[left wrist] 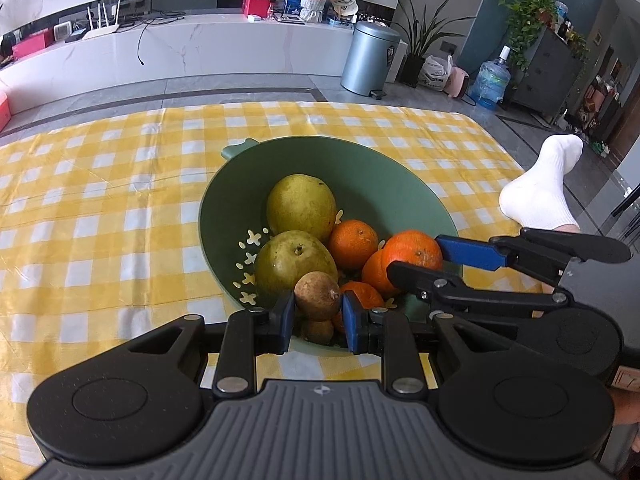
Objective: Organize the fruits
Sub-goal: 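Lower the longan and orange into the green colander and open both grippers, then withdraw both grippers toward the red cherry tomato and longans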
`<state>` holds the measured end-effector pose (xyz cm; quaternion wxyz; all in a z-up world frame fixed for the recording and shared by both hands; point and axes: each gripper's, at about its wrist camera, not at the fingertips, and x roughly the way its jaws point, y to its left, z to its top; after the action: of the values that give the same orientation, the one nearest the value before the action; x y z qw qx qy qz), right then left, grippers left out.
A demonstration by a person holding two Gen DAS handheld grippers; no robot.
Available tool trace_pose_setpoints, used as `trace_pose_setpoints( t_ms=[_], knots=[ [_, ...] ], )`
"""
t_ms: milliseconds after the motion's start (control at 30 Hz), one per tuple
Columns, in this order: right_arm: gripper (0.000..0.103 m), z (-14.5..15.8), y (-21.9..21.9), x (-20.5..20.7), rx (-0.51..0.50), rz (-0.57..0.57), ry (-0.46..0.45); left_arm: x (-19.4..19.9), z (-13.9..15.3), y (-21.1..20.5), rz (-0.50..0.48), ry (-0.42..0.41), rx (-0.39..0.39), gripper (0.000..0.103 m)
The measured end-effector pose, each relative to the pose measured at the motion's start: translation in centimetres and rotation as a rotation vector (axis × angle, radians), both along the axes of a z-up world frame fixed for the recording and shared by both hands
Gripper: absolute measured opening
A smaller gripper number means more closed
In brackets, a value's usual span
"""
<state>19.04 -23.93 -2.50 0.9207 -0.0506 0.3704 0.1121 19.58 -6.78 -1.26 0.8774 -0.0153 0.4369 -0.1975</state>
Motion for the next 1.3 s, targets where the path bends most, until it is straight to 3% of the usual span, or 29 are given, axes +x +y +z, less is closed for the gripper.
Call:
trace_pose_setpoints(
  t_ms=[533,700,767,867,1133,1300],
  knots=[
    [0.038,-1.3,1.4,0.3,-0.047,0.043,0.028,1.1,-0.9,-0.5,0.005,0.019,0.012,0.029],
    [0.040,-1.2,1.5,0.1,-0.046,0.042,0.020,1.0,-0.6,-0.4,0.008,0.020,0.009,0.036],
    [0.041,-1.1,1.3,0.0,-0.037,0.039,0.012,1.0,-0.4,-0.2,0.006,0.015,-0.002,0.046],
    [0.044,-0.9,1.0,-0.1,-0.023,0.027,0.005,0.6,0.2,-0.1,0.008,-0.011,-0.005,0.051],
    [0.059,0.3,0.7,-1.9,-0.002,-0.001,-0.081,-1.4,3.1,1.1,0.031,-0.070,-0.037,0.054],
    [0.061,1.2,0.5,-3.5,0.050,-0.012,-0.148,-3.1,4.5,1.9,0.028,-0.088,-0.019,0.054]
  ],
)
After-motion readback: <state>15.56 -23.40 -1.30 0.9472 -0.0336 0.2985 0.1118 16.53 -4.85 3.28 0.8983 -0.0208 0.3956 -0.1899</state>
